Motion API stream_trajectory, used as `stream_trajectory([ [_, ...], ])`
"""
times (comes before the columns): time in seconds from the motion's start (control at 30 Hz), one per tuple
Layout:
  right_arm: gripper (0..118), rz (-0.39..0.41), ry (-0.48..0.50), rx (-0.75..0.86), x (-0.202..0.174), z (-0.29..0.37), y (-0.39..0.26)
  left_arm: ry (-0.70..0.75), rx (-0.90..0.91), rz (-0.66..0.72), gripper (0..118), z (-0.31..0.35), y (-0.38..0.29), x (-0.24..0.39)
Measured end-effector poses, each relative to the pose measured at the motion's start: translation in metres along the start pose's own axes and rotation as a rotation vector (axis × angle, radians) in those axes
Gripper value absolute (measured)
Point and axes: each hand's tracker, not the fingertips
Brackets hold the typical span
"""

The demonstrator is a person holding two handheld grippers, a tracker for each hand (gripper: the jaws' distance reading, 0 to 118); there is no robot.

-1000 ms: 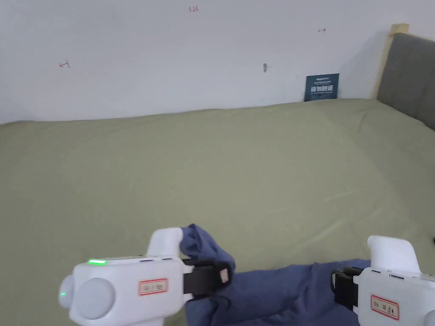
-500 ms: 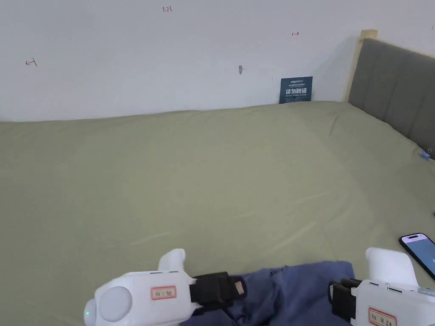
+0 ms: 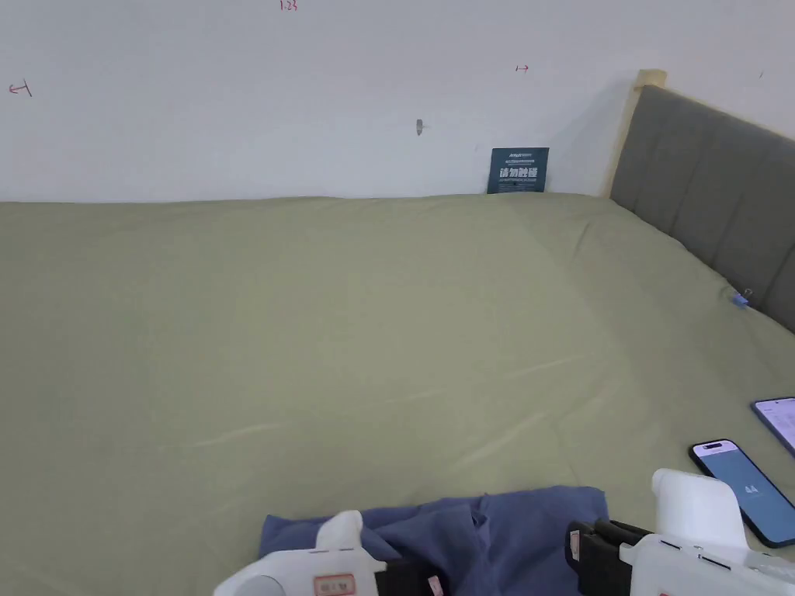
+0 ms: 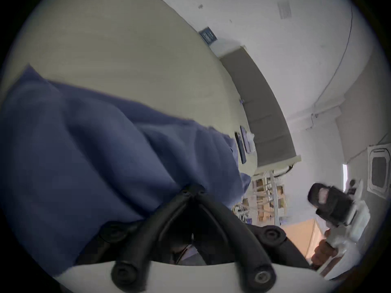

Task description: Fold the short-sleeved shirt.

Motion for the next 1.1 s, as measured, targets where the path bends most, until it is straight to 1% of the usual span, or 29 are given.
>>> stream_trajectory([
  [0.13, 0, -0.005, -0.012, 0.024, 0.004, 0.008, 0.004, -0.016, -0.020, 0.048, 0, -0.023, -0.018, 0.012],
  [0.2, 0, -0.006, -0.014, 0.030, 0.004, 0.010, 0.006, -0.058, -0.023, 0.057, 0, -0.024, -0.024, 0.016],
  [0.3, 0, -0.007, -0.018, 0.033, 0.003, 0.006, 0.007, -0.057, -0.018, 0.065, 0, -0.018, -0.021, 0.017],
  [0.37, 0, -0.008, -0.012, 0.026, 0.002, 0.002, 0.008, -0.086, -0.001, 0.095, 0, 0.004, -0.011, 0.014],
  [0.43, 0, -0.004, -0.008, 0.016, -0.001, -0.003, 0.009, -0.125, 0.036, 0.073, 0, 0.039, 0.004, 0.010],
  [0.47, 0, -0.001, -0.007, 0.013, -0.004, -0.004, 0.009, -0.137, 0.052, 0.052, 0, 0.067, 0.014, 0.011],
  [0.5, 0, 0.004, -0.002, 0.011, -0.006, -0.006, 0.010, -0.098, 0.063, 0.003, 0, 0.090, 0.024, 0.003],
  [0.57, 0, 0.010, 0.017, 0.011, -0.011, -0.008, 0.012, -0.034, 0.042, -0.017, 0, 0.126, 0.038, -0.020],
  [0.63, 0, 0.016, 0.037, 0.013, -0.017, -0.009, 0.013, 0.005, -0.007, 0.035, 0, 0.154, 0.044, -0.048],
  [0.67, 1, 0.021, 0.047, 0.014, -0.019, -0.009, 0.014, 0.032, -0.002, 0.045, 3, 0.165, 0.043, -0.058],
  [0.7, 1, 0.028, 0.055, 0.015, -0.022, -0.009, 0.014, 0.033, -0.004, 0.055, 20, 0.171, 0.043, -0.066],
  [0.73, 1, 0.035, 0.059, 0.015, -0.024, -0.009, 0.015, 0.037, -0.008, 0.069, 41, 0.173, 0.042, -0.073],
  [0.8, 1, 0.047, 0.064, 0.014, -0.027, -0.008, 0.014, -0.016, -0.048, 0.139, 94, 0.167, 0.037, -0.085],
  [0.83, 1, 0.049, 0.067, 0.012, -0.027, -0.008, 0.014, -0.017, -0.055, 0.168, 98, 0.162, 0.034, -0.088],
  [1.0, 1, 0.044, 0.065, 0.002, -0.026, -0.008, 0.011, -0.226, 0.023, 0.289, 97, 0.124, 0.030, -0.085],
  [1.03, 1, 0.043, 0.062, -0.002, -0.025, -0.010, 0.010, -0.257, 0.027, 0.310, 96, 0.115, 0.031, -0.084],
  [1.07, 1, 0.041, 0.056, -0.008, -0.025, -0.011, 0.009, -0.249, 0.036, 0.302, 86, 0.107, 0.032, -0.080],
  [1.1, 1, 0.040, 0.054, -0.014, -0.025, -0.012, 0.008, -0.243, 0.046, 0.288, 48, 0.101, 0.032, -0.077],
])
